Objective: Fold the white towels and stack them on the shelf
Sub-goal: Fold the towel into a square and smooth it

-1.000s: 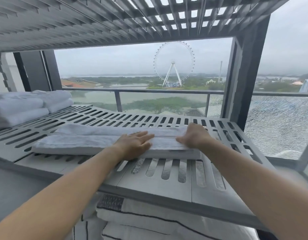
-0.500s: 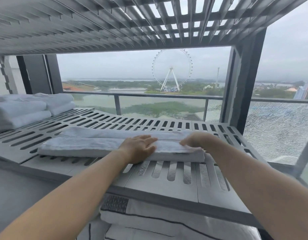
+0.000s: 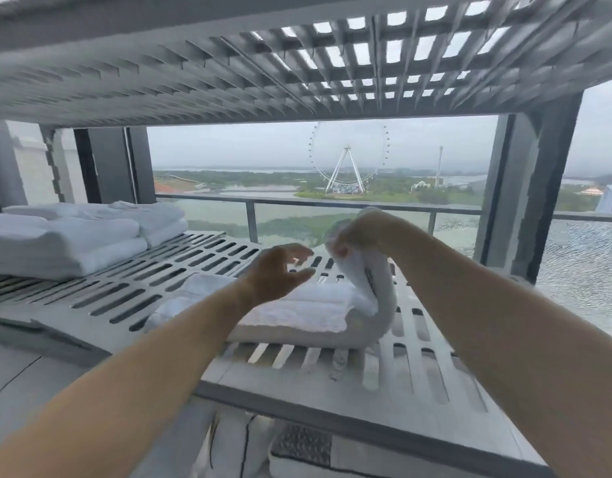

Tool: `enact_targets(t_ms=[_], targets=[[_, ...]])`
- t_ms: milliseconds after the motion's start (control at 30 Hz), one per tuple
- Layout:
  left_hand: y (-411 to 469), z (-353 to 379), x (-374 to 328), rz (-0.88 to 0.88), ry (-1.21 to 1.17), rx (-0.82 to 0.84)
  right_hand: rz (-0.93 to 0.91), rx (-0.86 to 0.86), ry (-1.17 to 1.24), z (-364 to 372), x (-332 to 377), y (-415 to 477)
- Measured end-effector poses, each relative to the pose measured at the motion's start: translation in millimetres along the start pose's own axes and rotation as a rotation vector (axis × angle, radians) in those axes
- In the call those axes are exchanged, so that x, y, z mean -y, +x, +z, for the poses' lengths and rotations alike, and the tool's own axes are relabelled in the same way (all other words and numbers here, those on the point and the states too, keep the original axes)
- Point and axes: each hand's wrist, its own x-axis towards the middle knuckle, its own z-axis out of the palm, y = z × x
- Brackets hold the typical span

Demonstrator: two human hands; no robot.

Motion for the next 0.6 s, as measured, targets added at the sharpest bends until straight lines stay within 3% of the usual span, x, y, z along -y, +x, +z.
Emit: enact_targets(t_ms=[67,133,200,367,467,600], targets=[[-2.0,-20.4,10.8,-0.183,-0.299,0.009,0.010,-0.144,0.082,10.9,30.0,8.7],[-3.6,-34.2,21.7,-0.532,-0.812,0.164,-0.007,-0.277,0.169,26.4,55.6,13.0],[-4.2,-38.2,35.7,-0.663,-1.019,0.317,-0.067,-0.321,0.194,43.7,75.7,15.0],[3.2,-31.9,50.6,-0.691,-1.160,0.269,-0.268,-0.351,0.255,67.4,79.6,12.7],[10.5,-25.1,51.0,-0.691,-1.136,0.278,-0.382,-0.266,0.327,68.1,61.8,7.5],[19.9,-25.5,55.1,-0.664,-1.026,0.165,-0.303,-0.297,0.086,81.3,43.0,5.7]])
